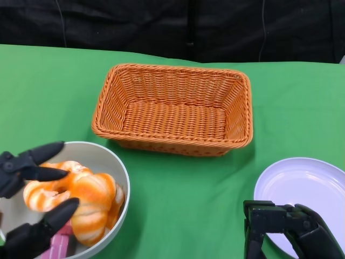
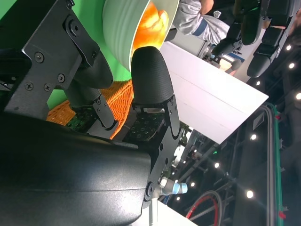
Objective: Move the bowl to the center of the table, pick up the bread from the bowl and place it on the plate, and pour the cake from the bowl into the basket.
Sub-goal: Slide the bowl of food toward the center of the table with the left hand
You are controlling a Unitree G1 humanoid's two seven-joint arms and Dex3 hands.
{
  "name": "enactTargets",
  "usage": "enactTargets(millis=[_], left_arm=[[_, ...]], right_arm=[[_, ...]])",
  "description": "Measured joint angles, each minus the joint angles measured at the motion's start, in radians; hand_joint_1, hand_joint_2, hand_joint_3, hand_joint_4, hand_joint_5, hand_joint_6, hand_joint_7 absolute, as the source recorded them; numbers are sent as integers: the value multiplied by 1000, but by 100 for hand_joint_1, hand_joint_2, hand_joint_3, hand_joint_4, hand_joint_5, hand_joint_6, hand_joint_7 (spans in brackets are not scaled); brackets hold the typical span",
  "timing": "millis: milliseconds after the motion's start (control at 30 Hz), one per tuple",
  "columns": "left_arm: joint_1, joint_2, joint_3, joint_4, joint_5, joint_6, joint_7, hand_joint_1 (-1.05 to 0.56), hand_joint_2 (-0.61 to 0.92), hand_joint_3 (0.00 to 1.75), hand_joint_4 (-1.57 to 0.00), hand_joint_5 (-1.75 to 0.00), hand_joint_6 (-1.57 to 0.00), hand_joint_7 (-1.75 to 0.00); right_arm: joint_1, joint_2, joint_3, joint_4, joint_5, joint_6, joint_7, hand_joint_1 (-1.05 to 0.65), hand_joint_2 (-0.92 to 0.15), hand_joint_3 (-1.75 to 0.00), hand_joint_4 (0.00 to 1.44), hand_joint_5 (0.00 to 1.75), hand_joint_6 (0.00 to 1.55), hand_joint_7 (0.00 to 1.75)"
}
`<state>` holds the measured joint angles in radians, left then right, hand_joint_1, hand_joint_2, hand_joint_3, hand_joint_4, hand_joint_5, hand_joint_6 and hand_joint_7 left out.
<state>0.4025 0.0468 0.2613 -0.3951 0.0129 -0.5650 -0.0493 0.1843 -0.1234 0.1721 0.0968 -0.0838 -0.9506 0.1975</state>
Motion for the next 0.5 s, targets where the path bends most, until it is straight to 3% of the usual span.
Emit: enactTargets(millis=[233,500], left_arm=[[-24,-36,48,21,58,33,88,-59,92,33,-19,-70,-39,-15],[-27,-41,72,35,80,109,127,-58,92,35,-7,-68,-34,-11]], right_arm=[[0,0,0,0,-4,0,-4,21,-15,-175,97,171,92,148],[0,1,0,0,-11,0,-8,23,-14,-175,97,171,92,148]])
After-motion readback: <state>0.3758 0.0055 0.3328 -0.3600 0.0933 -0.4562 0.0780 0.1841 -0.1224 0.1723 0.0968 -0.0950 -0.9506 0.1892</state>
